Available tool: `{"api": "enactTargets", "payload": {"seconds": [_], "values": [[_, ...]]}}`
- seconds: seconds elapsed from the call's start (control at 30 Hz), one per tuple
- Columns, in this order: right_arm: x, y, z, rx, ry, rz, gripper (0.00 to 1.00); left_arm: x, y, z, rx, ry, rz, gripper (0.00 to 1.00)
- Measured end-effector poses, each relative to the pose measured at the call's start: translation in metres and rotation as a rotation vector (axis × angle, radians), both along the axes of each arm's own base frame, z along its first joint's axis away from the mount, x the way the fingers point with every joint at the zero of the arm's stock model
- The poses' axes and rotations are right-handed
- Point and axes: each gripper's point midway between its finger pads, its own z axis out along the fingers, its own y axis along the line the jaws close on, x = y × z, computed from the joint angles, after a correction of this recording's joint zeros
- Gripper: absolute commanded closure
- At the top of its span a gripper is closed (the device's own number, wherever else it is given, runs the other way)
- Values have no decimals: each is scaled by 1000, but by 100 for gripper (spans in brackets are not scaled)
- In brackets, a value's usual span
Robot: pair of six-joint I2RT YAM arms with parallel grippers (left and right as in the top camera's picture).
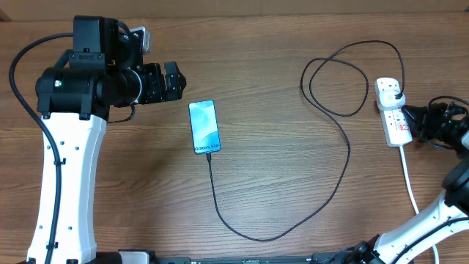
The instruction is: Plug charger to phone and switch on socket
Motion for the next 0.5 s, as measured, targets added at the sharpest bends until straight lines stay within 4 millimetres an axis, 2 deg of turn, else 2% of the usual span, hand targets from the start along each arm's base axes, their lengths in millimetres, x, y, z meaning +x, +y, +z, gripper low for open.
{"api": "enactTargets", "payload": {"seconds": [0.5], "values": [[0,3,0,-47,-12,5,96,0,0,0,0,0,0,0]]}}
